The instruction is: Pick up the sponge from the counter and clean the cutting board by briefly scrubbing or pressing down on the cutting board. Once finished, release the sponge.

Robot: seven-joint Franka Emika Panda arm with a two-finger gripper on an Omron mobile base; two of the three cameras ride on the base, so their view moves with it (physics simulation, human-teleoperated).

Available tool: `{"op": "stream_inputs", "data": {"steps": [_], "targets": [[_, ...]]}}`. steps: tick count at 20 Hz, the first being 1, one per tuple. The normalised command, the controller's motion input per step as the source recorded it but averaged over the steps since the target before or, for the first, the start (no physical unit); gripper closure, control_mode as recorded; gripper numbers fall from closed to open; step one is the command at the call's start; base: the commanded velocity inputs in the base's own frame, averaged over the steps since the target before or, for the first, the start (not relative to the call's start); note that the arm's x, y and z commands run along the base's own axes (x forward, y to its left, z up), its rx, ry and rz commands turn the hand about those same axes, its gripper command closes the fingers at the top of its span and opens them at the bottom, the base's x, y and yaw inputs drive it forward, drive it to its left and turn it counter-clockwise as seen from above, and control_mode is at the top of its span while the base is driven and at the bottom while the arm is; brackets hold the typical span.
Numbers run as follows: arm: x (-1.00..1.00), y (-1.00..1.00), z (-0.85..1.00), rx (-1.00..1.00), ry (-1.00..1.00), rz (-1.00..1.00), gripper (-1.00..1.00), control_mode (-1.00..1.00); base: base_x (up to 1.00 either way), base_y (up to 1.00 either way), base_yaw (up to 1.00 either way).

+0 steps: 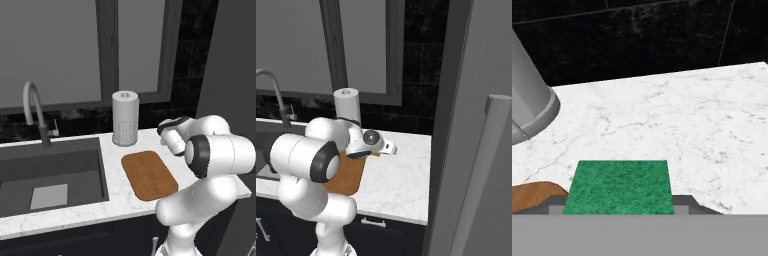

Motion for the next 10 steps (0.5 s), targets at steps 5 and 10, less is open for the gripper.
{"op": "stream_inputs", "data": {"steps": [5,10], "targets": [[0.14,-0.17,-0.09,0.00,0.11,-0.13,1.00,-1.00,0.00,0.00,0.00],[0.05,-0.01,-0.45,-0.03,0.14,-0.03,1.00,-1.00,0.00,0.00,0.00]]}}
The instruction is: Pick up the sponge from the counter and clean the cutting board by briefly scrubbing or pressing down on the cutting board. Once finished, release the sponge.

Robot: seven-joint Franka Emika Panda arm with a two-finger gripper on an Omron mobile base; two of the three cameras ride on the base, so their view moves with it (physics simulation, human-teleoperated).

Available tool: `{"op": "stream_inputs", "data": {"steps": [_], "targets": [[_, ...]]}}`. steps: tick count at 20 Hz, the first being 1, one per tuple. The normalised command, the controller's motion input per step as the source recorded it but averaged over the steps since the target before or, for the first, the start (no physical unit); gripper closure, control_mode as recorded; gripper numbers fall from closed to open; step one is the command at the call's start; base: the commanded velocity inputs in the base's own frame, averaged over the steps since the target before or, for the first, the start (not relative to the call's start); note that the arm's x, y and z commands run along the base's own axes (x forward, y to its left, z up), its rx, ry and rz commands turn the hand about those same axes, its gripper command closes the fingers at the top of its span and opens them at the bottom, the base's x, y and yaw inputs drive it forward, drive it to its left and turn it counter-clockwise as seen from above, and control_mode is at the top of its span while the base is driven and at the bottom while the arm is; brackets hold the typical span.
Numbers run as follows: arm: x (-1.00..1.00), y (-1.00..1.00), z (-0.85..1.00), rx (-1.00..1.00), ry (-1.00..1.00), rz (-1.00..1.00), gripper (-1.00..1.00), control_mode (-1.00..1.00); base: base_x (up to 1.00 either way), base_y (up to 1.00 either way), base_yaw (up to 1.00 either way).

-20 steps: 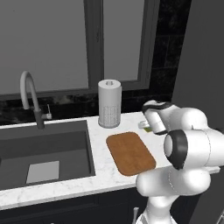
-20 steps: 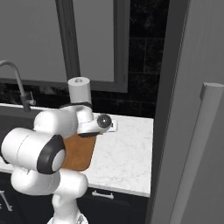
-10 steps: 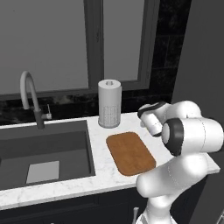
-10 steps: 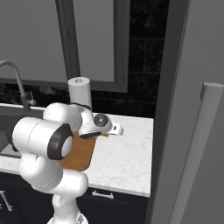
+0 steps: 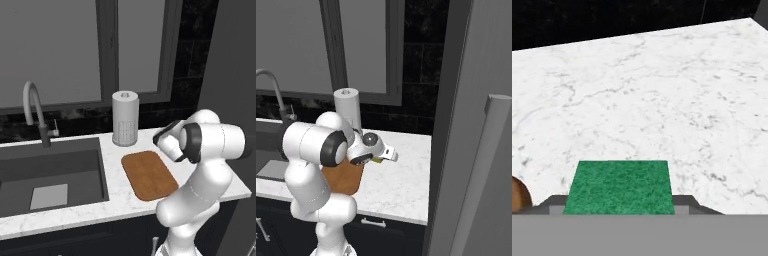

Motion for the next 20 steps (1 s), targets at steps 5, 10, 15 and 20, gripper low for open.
{"op": "stream_inputs", "data": {"steps": [5,10,15,20], "targets": [[0.01,-0.08,-0.49,-0.01,0.11,-0.02,1.00,-1.00,0.00,0.00,0.00],[0.00,-0.02,-0.25,0.00,0.11,-0.01,-1.00,-1.00,0.00,0.00,0.00],[0.00,0.00,0.00,0.00,0.01,0.00,-1.00,-1.00,0.00,0.00,0.00],[0.00,0.00,0.16,0.00,0.00,0.00,-1.00,-1.00,0.00,0.00,0.00]]}}
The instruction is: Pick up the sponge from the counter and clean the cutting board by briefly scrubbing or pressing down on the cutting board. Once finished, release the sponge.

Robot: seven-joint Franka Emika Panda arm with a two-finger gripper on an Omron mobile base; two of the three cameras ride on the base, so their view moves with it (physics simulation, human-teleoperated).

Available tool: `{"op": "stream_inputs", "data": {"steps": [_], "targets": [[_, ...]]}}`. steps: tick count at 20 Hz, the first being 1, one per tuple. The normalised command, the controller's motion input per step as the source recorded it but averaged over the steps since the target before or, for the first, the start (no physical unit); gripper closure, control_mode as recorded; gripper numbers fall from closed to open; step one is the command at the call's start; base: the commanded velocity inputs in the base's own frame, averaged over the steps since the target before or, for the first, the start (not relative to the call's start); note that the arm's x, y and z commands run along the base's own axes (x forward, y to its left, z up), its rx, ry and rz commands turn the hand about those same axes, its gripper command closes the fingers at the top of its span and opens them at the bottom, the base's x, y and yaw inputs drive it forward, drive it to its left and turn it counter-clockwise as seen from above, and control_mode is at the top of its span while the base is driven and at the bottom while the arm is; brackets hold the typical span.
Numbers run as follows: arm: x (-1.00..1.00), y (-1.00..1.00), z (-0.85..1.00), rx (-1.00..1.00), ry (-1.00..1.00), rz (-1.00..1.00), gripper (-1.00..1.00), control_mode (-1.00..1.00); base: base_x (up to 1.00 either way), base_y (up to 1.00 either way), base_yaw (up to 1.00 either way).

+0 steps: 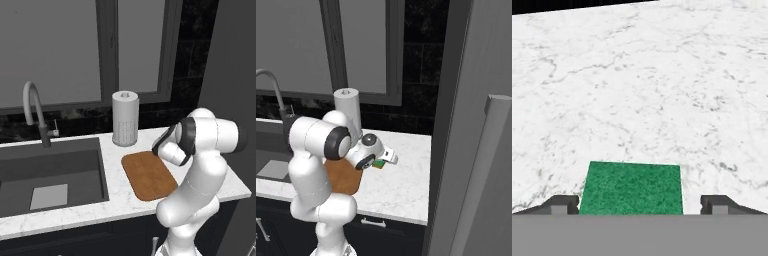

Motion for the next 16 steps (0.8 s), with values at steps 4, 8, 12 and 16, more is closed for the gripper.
{"op": "stream_inputs", "data": {"steps": [4,8,12,16], "targets": [[-0.38,0.00,0.89,0.00,-0.03,0.00,-1.00,-1.00,0.00,0.00,0.00],[-0.69,0.00,1.00,0.04,-0.19,0.00,-1.00,-1.00,0.00,0.00,0.00],[-0.46,0.00,1.00,0.08,-0.35,0.01,-1.00,-1.00,0.00,0.00,0.00],[-0.10,0.00,1.00,0.04,-0.22,0.08,-1.00,-1.00,0.00,0.00,0.00]]}}
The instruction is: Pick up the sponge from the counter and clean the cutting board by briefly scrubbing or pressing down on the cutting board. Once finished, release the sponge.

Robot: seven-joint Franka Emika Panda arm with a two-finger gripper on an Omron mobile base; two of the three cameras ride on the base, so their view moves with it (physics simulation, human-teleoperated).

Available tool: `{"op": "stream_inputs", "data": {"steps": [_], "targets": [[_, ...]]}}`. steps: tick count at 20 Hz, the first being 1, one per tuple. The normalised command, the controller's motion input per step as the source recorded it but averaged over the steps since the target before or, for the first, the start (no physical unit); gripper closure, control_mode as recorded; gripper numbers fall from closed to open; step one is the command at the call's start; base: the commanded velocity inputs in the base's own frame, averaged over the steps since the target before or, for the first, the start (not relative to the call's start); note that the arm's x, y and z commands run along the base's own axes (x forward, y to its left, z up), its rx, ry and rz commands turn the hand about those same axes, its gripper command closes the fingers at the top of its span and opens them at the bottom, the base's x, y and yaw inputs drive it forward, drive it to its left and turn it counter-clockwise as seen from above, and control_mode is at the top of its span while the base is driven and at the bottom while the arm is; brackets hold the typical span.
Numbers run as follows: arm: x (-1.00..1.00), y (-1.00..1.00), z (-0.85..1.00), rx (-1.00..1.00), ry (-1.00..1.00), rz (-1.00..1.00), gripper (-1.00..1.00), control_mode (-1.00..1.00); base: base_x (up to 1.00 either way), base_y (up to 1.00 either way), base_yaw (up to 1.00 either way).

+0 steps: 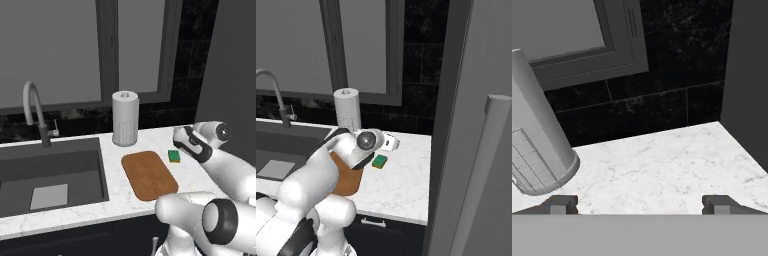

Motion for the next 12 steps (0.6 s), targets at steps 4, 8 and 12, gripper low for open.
{"op": "stream_inputs", "data": {"steps": [4,8,12], "targets": [[-0.38,0.07,1.00,0.03,-0.01,0.09,-1.00,-1.00,0.00,0.00,0.00],[-0.78,0.11,1.00,0.01,0.00,0.01,-1.00,-1.00,0.00,0.00,0.00],[-1.00,0.38,0.43,0.00,-0.04,0.00,-1.00,-1.00,0.00,0.00,0.00]]}}
